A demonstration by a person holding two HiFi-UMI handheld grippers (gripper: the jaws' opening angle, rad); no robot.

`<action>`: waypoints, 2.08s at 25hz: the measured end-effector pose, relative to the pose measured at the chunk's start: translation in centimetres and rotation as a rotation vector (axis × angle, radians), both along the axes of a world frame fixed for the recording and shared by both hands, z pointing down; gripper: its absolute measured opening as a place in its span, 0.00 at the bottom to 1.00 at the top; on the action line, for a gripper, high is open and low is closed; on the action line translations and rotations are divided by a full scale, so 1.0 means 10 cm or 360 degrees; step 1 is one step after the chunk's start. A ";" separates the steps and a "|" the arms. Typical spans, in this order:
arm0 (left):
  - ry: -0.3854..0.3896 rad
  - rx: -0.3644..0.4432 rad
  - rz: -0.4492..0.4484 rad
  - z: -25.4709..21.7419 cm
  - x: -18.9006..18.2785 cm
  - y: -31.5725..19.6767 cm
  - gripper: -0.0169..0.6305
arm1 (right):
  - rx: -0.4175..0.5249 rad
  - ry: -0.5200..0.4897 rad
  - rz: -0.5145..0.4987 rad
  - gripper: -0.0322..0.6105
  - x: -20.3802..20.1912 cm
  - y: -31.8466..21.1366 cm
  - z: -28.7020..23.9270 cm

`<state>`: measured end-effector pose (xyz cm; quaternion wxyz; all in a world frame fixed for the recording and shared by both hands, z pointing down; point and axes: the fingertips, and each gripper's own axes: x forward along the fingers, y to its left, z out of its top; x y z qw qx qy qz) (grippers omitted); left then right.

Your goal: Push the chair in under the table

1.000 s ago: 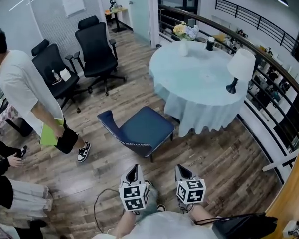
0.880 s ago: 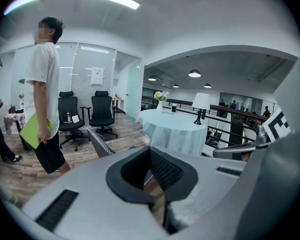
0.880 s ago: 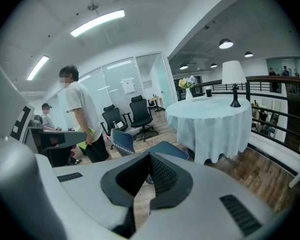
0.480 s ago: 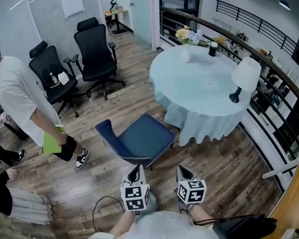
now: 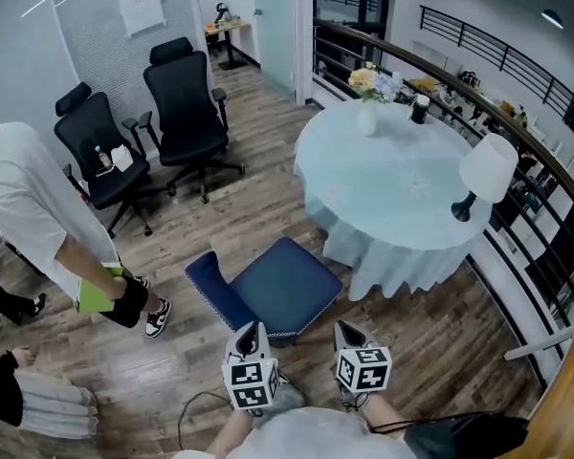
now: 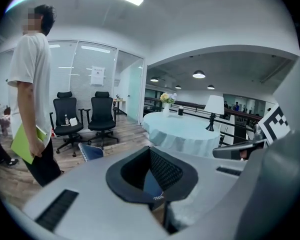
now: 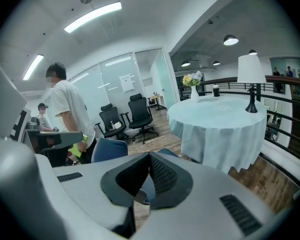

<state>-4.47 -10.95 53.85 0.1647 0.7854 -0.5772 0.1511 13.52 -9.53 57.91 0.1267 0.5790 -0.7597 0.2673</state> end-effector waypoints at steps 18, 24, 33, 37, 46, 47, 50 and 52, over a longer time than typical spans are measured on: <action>0.0027 -0.0059 -0.0149 0.14 -0.38 -0.96 0.02 | -0.0036 0.0004 -0.0108 0.08 -0.25 -0.99 -0.03; 0.0041 -0.0114 -0.0260 0.22 -0.34 -1.10 0.02 | -0.0043 0.0065 -0.0240 0.08 -0.18 -1.39 -0.03; 0.0033 -0.0122 -0.0434 0.26 -0.64 -1.17 0.02 | 0.0030 0.0108 -0.0465 0.08 -0.59 -1.70 -0.14; 0.0016 -0.0125 -0.0559 0.26 -0.89 -1.18 0.02 | 0.0017 0.0120 -0.0514 0.08 -0.69 -1.77 -0.11; 0.0051 -0.0190 -0.0814 0.45 -1.41 -1.02 0.06 | -0.0014 0.0162 -0.0618 0.08 -0.87 -1.82 -0.07; 0.0066 -0.0207 -0.0833 0.50 -1.44 -1.00 0.10 | -0.0019 0.0169 -0.0627 0.08 -0.88 -1.82 -0.06; 0.0111 -0.0263 -0.0867 0.66 -1.56 -0.97 0.18 | -0.0038 0.0194 -0.0654 0.08 -0.96 -1.85 -0.01; 0.0144 -0.0308 -0.0875 0.78 -1.60 -0.95 0.22 | -0.0052 0.0211 -0.0674 0.08 -1.01 -1.84 0.01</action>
